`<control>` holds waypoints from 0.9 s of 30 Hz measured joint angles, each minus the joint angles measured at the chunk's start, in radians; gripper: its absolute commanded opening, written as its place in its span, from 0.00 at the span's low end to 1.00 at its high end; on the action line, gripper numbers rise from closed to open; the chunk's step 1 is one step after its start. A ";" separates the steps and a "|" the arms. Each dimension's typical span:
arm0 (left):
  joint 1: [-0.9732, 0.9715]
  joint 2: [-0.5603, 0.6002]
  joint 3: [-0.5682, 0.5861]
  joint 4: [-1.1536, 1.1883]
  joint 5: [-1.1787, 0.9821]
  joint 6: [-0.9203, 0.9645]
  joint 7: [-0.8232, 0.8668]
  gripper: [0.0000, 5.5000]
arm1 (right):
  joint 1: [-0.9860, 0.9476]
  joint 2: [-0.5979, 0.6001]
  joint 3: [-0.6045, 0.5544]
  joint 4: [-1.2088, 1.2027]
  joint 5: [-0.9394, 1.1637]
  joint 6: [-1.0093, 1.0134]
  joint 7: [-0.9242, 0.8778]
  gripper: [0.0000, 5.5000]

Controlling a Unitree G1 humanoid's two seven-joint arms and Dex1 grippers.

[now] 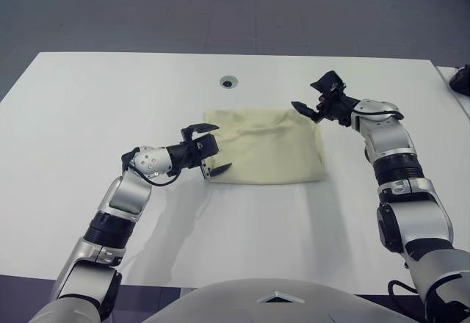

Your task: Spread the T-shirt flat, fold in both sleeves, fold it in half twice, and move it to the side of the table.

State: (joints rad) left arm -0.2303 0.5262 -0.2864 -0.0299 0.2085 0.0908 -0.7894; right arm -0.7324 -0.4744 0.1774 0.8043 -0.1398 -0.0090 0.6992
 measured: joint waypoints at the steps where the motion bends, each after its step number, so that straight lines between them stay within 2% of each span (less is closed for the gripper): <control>1: -0.003 0.003 -0.015 0.002 0.027 -0.018 0.018 0.98 | -0.008 -0.012 0.036 0.049 -0.049 -0.045 -0.011 0.88; 4: -0.018 0.031 -0.051 0.017 0.079 -0.085 0.038 0.98 | -0.054 -0.060 0.147 0.144 -0.190 -0.210 -0.064 0.97; 6: -0.036 0.049 -0.060 0.039 0.086 -0.112 0.035 0.98 | -0.066 -0.085 0.187 0.156 -0.227 -0.291 -0.059 0.98; 11: -0.191 0.100 -0.100 0.238 0.110 -0.278 -0.008 0.98 | 0.006 -0.160 0.182 0.009 -0.178 -0.343 0.107 0.98; 16: -0.435 0.088 -0.179 0.584 0.188 -0.500 -0.001 0.98 | 0.114 -0.202 0.164 -0.242 -0.101 -0.174 0.242 0.98; 20: -0.642 0.041 -0.263 0.896 0.324 -0.594 0.114 0.98 | 0.229 -0.186 0.157 -0.479 -0.008 -0.013 0.312 0.98; 24: -0.833 -0.047 -0.387 1.204 0.504 -0.636 0.290 0.98 | 0.346 -0.077 0.176 -0.691 0.043 0.154 0.267 0.98; 27: -0.886 -0.109 -0.428 1.310 0.560 -0.626 0.380 0.98 | 0.393 0.033 0.177 -0.770 0.066 0.281 0.180 0.98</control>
State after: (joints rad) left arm -1.1159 0.4170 -0.7148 1.2796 0.7681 -0.5351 -0.4089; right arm -0.3394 -0.4413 0.3548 0.0340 -0.0736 0.2723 0.8796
